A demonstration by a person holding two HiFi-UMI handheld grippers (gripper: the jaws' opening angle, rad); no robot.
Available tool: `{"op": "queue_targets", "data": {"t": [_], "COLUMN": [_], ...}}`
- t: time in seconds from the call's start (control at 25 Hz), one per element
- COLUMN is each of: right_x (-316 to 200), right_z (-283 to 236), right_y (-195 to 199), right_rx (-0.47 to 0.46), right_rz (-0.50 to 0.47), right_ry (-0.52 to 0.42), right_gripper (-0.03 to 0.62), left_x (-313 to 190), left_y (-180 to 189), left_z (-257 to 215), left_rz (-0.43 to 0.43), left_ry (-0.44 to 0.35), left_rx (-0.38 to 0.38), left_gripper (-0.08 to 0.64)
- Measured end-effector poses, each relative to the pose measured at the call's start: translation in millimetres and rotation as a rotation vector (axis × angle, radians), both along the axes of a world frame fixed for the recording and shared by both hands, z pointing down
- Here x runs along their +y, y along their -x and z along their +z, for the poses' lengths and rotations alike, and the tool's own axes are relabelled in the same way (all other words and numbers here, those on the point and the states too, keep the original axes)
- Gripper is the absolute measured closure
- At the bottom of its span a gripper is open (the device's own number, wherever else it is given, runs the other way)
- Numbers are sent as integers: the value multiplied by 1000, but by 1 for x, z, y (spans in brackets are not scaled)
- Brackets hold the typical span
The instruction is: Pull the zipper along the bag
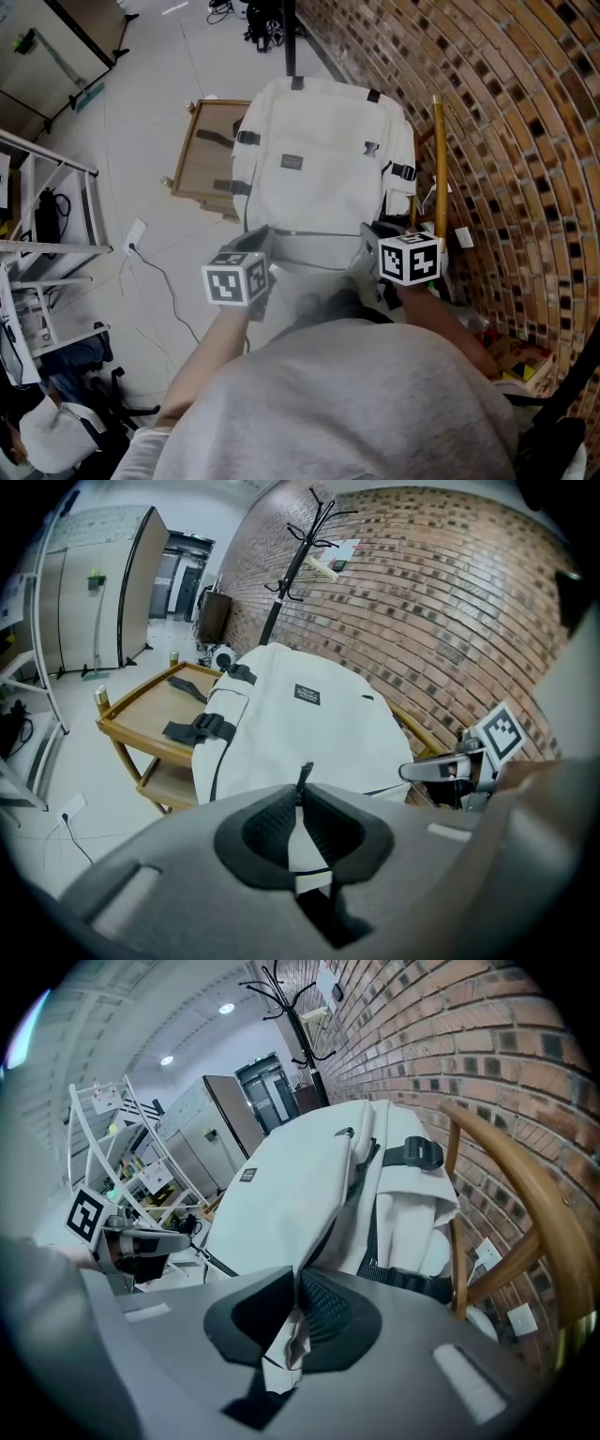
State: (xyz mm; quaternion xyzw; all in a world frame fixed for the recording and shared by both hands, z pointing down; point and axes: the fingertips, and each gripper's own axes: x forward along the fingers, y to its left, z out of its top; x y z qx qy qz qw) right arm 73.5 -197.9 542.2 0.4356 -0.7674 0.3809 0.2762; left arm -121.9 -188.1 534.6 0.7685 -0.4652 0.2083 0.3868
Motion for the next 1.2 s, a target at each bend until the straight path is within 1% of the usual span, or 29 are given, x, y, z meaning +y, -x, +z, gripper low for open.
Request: {"op": "queue_targets", "data": {"t": [0.12, 0.36, 0.6, 0.84, 1.04, 1.2], "right_x": [1, 2, 2, 3, 1, 0], "right_z": [0, 0, 0, 1, 2, 4], "right_y": [0, -3, -4, -7, -7, -9], "right_rx": [4, 9, 13, 12, 15, 19], "right_rz": [6, 22, 29, 38, 40, 50], "right_ry": [-2, -4, -6, -6, -5, -5], "right_gripper": [574, 574, 574, 574, 574, 572], "left_x": [1, -1, -2, -5, -6, -7], "left_y": [2, 22, 22, 42, 47, 56], "left_z": [0, 2, 0, 1, 4, 4], "left_rz": [-5, -49, -57, -106, -115, -140], "left_ry": [-2, 0, -6, -5, -6, -9], "left_rx": [-3, -11, -7, -12, -19, -22], "left_gripper": [534, 534, 534, 534, 534, 534]}}
